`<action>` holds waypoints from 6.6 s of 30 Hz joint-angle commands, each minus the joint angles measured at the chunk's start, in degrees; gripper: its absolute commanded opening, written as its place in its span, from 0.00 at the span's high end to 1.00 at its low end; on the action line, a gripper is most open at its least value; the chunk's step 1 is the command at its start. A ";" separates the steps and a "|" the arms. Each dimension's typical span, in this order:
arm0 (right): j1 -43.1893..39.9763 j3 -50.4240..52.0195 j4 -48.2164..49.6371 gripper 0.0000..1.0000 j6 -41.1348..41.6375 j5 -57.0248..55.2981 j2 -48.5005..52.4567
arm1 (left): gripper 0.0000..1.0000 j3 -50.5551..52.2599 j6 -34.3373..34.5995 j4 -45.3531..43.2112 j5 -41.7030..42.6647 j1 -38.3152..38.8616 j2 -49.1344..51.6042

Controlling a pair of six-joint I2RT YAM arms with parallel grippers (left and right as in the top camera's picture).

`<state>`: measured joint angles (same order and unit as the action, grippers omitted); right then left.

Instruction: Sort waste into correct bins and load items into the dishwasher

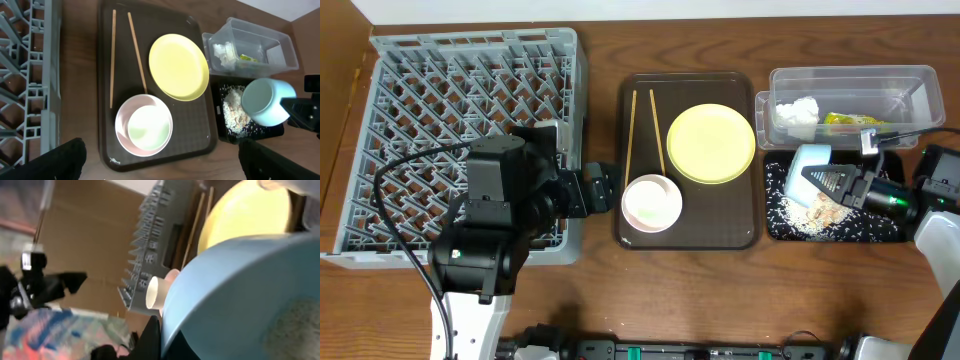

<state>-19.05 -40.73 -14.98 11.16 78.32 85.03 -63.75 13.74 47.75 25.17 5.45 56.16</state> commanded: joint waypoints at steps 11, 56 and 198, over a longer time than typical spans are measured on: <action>0.98 0.11 4.04 0.99 3.54 0.24 0.48 | 0.02 -0.98 0.33 0.00 0.31 -0.02 -0.04; 35.41 -5.40 -2.82 0.99 5.01 -39.65 -10.25 | 0.02 -0.98 0.33 0.00 0.31 -0.02 -0.04; 37.79 -31.26 11.26 0.30 8.15 -2.82 -1.46 | 0.37 -0.98 12.26 -28.96 49.29 -0.81 8.07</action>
<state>19.97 -71.53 -3.36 18.81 75.26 83.44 -63.77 26.13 18.00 78.65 5.43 64.73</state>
